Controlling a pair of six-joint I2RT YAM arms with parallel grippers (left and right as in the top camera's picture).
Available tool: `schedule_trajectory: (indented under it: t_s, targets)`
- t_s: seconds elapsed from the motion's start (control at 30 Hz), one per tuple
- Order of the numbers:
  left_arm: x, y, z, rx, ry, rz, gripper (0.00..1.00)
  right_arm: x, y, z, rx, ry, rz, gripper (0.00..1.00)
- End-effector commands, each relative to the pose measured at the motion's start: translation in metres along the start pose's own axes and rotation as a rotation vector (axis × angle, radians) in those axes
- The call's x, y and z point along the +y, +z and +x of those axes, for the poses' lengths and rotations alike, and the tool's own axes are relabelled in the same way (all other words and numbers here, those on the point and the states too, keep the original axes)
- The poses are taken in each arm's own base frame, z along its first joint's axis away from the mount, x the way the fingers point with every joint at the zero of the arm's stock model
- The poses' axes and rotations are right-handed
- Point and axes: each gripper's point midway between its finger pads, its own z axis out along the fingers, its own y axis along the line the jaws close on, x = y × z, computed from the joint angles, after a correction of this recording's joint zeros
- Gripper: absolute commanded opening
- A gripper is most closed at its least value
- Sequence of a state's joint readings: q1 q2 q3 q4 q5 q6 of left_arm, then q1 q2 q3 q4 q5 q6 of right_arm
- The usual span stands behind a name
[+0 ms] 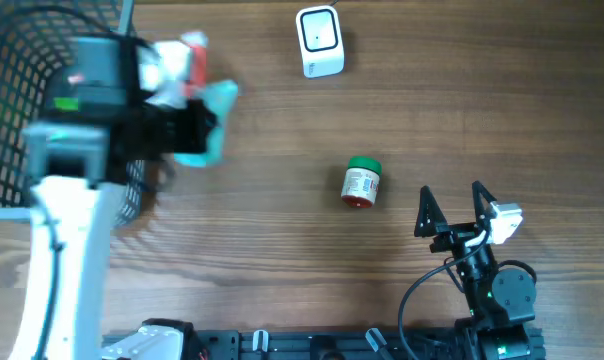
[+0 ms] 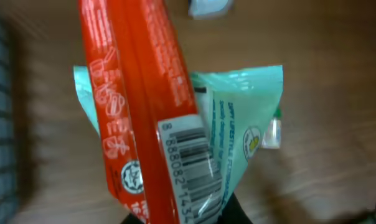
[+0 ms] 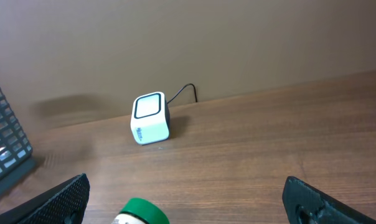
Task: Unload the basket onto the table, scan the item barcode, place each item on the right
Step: 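Lift the red stick and mint packet out and drop them on the table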
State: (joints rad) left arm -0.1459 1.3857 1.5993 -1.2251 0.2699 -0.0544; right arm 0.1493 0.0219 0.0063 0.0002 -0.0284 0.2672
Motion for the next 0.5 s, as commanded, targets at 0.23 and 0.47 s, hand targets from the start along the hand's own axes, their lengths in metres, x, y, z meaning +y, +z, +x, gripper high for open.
schedule_trajectory:
  t_s: [0.23,0.47]
  targets:
    - [-0.013,0.198,0.118,0.194,-0.108,-0.034,1.00,-0.002,0.000,-0.002,-0.011,-0.003,0.009,1.00]
    - [-0.053,0.112,0.016,-0.008,-0.025,0.025,1.00,-0.002,0.000,-0.002,-0.011,-0.003,0.009,1.00]
